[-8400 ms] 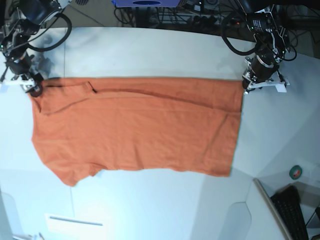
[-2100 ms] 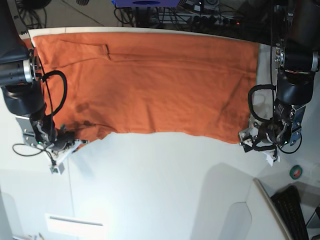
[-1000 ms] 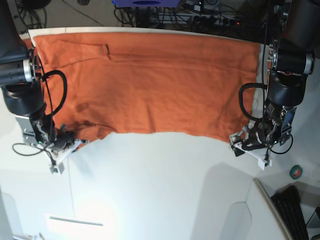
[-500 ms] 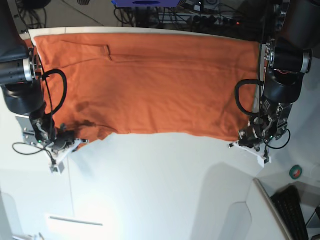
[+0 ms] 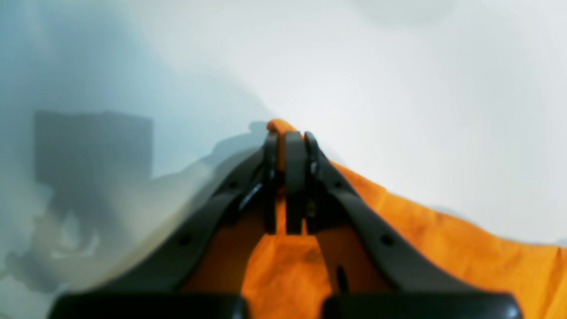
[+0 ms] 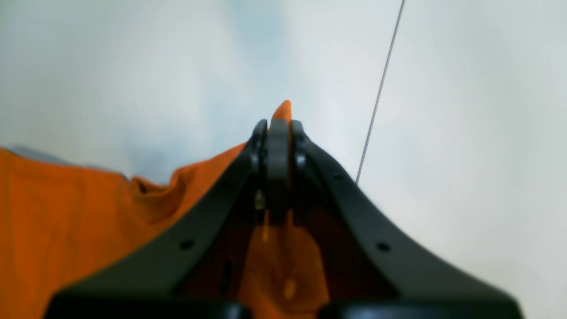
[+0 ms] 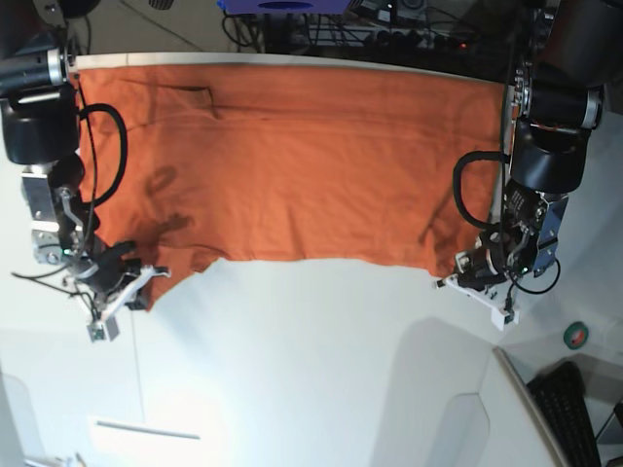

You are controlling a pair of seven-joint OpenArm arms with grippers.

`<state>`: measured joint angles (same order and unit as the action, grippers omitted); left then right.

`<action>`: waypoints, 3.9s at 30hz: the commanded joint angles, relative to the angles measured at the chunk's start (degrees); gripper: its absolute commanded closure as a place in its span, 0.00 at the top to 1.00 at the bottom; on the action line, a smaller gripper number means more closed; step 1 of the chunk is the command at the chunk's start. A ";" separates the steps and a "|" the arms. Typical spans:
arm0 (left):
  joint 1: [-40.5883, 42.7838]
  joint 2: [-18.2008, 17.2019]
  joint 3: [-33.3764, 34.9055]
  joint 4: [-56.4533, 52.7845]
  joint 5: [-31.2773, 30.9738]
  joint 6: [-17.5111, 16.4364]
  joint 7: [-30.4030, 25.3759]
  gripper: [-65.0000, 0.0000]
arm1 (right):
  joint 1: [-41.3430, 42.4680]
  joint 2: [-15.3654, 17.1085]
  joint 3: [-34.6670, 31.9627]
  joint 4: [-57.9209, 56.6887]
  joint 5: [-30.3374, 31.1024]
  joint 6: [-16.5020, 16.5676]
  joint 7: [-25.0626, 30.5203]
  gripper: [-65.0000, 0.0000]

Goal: Layout the t-shirt on the table in an organized manner, then fold the t-shirt properly
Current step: 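Fold the hem edge over toward the shoulder edge with both grippers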

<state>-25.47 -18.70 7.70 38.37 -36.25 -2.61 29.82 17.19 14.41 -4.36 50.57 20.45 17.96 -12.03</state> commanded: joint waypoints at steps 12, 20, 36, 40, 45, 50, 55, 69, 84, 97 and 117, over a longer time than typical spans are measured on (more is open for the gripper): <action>1.96 -3.50 -0.36 12.05 -0.37 0.11 7.58 0.00 | -5.01 3.21 1.15 10.14 0.43 0.20 1.09 0.00; 6.27 -5.61 -0.45 17.67 -0.81 0.11 7.58 0.00 | -10.03 3.21 2.65 16.64 0.43 0.11 1.09 0.00; 13.30 -10.44 -0.54 29.28 -7.22 0.28 10.40 0.00 | -18.99 3.21 8.10 23.85 0.34 0.11 1.09 0.00; 14.00 -11.15 -0.54 30.51 -7.22 0.28 10.75 0.00 | -21.63 3.21 10.03 27.81 0.34 0.11 1.09 0.00; 14.71 -12.20 -0.54 32.27 -7.22 0.28 13.74 0.00 | -24.36 3.21 10.82 29.74 0.34 0.11 1.00 0.00; 15.14 -12.91 -0.54 32.09 -7.22 0.19 13.74 0.00 | -26.03 3.21 12.76 29.65 0.34 0.11 1.00 0.00; 14.97 -14.05 -1.42 32.53 -7.22 0.19 13.74 0.00 | -26.11 3.21 13.99 29.30 0.34 0.11 1.00 0.00; 17.87 -13.52 -8.63 38.07 -7.31 0.02 21.47 0.00 | -27.78 3.30 13.55 31.94 0.34 0.11 1.00 0.00; 29.47 -13.96 -8.98 43.87 -7.05 0.02 21.74 0.00 | -39.56 0.31 19.96 40.55 0.34 0.20 -5.77 0.00; 32.29 -13.78 -8.98 47.12 -6.96 0.02 21.65 0.00 | -44.75 -2.68 20.40 45.04 0.43 0.20 -5.77 0.00; 32.38 -14.05 -8.28 47.21 -6.96 0.02 21.82 0.00 | -48.00 -4.52 20.40 45.57 0.43 -0.24 -5.86 0.00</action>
<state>7.35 -31.64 -0.16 84.64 -42.96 -2.61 52.12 -30.89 9.30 15.70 95.35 20.58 17.74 -19.29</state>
